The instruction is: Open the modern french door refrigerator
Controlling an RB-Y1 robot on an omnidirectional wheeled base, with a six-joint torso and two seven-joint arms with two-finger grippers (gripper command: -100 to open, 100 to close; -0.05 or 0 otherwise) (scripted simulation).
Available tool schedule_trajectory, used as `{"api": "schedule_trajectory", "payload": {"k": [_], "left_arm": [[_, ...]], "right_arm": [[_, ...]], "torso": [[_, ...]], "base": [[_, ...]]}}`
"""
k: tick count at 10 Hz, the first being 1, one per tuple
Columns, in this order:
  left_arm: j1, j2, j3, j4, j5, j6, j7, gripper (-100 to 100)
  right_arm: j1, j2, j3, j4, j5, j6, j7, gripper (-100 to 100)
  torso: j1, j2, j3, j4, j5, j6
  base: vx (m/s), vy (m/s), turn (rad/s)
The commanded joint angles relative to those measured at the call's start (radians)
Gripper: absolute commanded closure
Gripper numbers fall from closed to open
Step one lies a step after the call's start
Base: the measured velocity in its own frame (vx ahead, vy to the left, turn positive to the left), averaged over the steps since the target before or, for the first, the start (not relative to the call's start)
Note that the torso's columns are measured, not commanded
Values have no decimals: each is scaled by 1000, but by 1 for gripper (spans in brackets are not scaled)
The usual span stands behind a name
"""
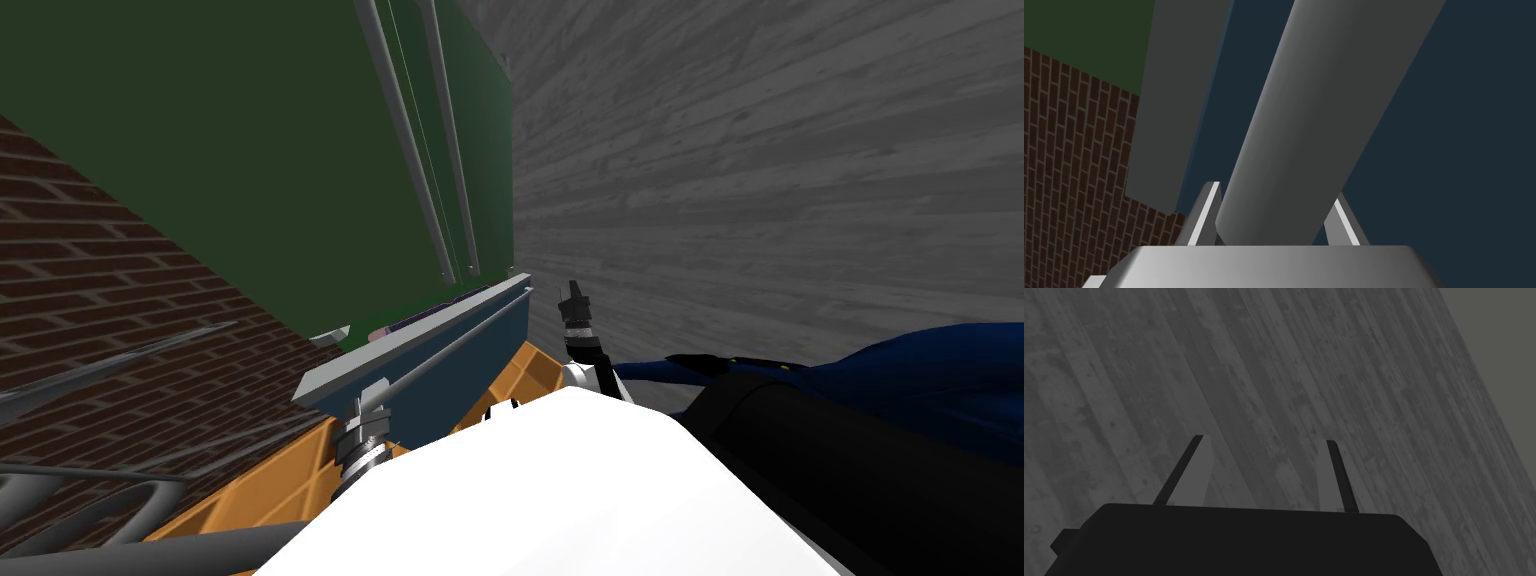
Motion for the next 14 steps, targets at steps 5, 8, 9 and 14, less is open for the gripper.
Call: {"api": "schedule_trajectory", "payload": {"k": [5, 8, 9, 14], "left_arm": [[31, -3, -21, -12, -5, -11, 6, 100], [49, -1, -20, -50, -1, 3, 6, -100], [60, -1, -18, -79, 3, 22, 6, -100], [106, 1, -8, -195, 18, 100, 4, -100]], "right_arm": [[0, 0, 0, 0, 0, 0, 0, 0], [0, 0, 0, 0, 0, 0, 0, 0], [0, 0, 0, 0, 0, 0, 0, 0], [0, 0, 0, 0, 0, 0, 0, 0]], "torso": [[1, -1, -1, 0, 0, 0], [-1, 2, 2, 0, 1, 1], [2, -4, -2, 0, -1, 0], [-3, 6, 4, 3, -3, -1]], "base": [[-143, -109, 10], [-155, -109, 5], [12, -2, -9], [27, 1, -8]]}}
